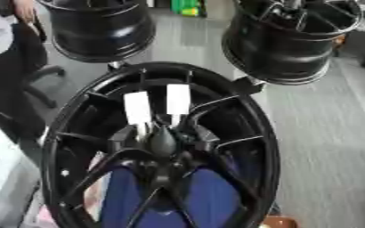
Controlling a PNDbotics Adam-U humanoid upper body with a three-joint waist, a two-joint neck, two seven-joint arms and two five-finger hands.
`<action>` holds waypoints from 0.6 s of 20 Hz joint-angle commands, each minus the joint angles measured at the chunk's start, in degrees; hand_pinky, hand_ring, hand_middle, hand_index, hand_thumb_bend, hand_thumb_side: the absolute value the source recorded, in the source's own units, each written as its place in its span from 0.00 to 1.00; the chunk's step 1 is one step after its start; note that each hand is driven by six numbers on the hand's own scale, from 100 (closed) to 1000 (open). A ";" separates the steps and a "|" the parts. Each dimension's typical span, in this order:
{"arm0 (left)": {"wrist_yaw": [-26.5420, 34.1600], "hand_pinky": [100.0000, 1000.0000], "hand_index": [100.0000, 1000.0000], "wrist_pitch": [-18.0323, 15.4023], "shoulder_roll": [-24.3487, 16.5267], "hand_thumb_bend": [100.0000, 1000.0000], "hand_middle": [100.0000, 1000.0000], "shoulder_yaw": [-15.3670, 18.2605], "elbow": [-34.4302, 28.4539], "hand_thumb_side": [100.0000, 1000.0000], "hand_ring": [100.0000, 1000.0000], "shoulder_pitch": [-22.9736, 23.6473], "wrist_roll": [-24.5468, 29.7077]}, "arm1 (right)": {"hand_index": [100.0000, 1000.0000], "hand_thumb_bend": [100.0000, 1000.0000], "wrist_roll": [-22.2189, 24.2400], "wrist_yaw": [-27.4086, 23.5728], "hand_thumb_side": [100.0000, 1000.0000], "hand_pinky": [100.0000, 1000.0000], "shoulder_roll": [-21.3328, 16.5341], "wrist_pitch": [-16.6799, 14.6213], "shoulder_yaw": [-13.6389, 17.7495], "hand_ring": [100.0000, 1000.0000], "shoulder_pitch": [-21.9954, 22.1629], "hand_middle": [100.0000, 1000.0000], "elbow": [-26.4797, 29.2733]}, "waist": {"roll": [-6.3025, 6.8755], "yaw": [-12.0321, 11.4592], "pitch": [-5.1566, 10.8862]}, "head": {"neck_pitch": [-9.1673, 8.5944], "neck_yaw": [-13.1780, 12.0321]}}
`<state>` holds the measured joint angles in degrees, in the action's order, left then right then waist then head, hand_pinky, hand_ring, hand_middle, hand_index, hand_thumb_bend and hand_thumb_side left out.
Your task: Pull the pin out of the wheel hub.
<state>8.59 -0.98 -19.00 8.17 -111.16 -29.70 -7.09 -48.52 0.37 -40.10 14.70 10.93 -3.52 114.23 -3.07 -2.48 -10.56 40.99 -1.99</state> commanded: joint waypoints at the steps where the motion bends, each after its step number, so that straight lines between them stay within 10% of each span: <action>1: 0.24 0.68 0.81 -0.02 -0.61 0.00 0.56 0.23 -0.77 0.62 0.64 -0.77 0.18 | 0.71 0.00 -3.45 0.01 0.08 0.84 -1.39 3.32 0.57 0.68 -0.41 0.56 0.37 | 0.06 0.04 0.87 | -0.39 -0.05; 7: -2.45 0.69 0.83 -0.09 -6.28 0.00 0.58 -3.68 4.59 0.59 0.65 -5.43 4.82 | 0.71 0.00 -3.45 -0.09 0.08 0.84 -1.94 3.41 0.22 0.68 -0.41 0.56 0.37 | 0.44 0.32 1.07 | -0.09 -0.19; 12: -10.98 0.71 0.82 -3.76 -15.86 0.00 0.60 -13.24 17.49 0.49 0.67 -16.60 20.07 | 0.71 0.00 -3.45 -0.23 0.08 0.84 -2.61 3.60 -0.20 0.68 -0.36 0.56 0.37 | 0.99 0.61 1.34 | 0.15 -0.41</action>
<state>-0.26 -3.90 -31.29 -3.21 -95.80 -44.95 9.51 -48.51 0.32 -40.29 14.71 10.41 -3.51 114.22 -2.13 -1.94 -10.20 41.24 -2.20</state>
